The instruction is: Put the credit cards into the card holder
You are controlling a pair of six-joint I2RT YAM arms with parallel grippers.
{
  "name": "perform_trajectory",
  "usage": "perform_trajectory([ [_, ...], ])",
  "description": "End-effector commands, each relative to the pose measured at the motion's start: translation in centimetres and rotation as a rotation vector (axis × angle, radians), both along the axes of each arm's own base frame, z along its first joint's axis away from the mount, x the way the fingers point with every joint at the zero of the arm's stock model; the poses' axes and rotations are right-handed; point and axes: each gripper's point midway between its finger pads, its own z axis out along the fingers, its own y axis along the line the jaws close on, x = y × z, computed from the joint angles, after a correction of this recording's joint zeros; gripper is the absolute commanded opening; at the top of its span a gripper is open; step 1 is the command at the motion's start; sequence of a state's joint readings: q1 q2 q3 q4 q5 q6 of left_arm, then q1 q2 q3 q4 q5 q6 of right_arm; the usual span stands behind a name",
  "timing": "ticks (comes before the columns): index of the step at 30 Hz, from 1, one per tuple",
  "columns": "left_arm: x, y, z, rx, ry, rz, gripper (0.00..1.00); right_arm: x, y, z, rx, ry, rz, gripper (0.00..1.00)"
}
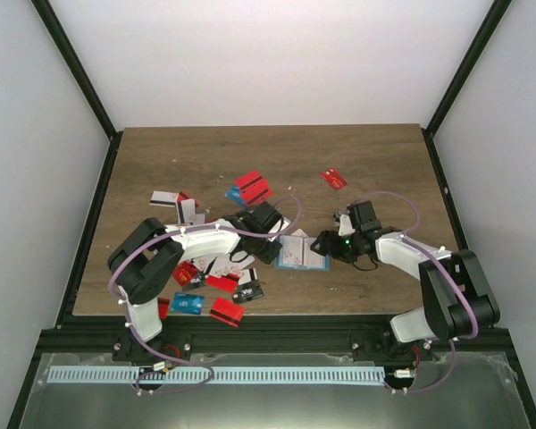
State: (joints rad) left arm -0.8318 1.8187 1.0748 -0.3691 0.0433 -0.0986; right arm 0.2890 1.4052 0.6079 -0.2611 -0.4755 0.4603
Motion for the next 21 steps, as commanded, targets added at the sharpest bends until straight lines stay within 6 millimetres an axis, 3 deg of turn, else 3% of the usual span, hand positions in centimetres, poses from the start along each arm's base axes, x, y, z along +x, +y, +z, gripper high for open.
perform_trajectory([
  [1, 0.2, -1.0, -0.3, -0.018, 0.006, -0.045, 0.44, 0.6, 0.4, 0.4, 0.023, -0.014, 0.024, 0.67],
  [11, 0.2, -3.0, -0.1, -0.155, -0.013, -0.134, 0.41, 0.3, 0.9, -0.9, 0.045, 0.032, 0.04, 0.66],
  [19, 0.9, -2.6, -0.4, -0.173, -0.041, -0.125, 0.07, 0.8, 1.0, -0.9, 0.039, 0.043, 0.04, 0.65],
  [21, 1.4, -2.1, -0.1, -0.167, -0.054, -0.085, 0.04, 0.8, 0.9, -1.0, 0.036, 0.044, 0.036, 0.65],
])
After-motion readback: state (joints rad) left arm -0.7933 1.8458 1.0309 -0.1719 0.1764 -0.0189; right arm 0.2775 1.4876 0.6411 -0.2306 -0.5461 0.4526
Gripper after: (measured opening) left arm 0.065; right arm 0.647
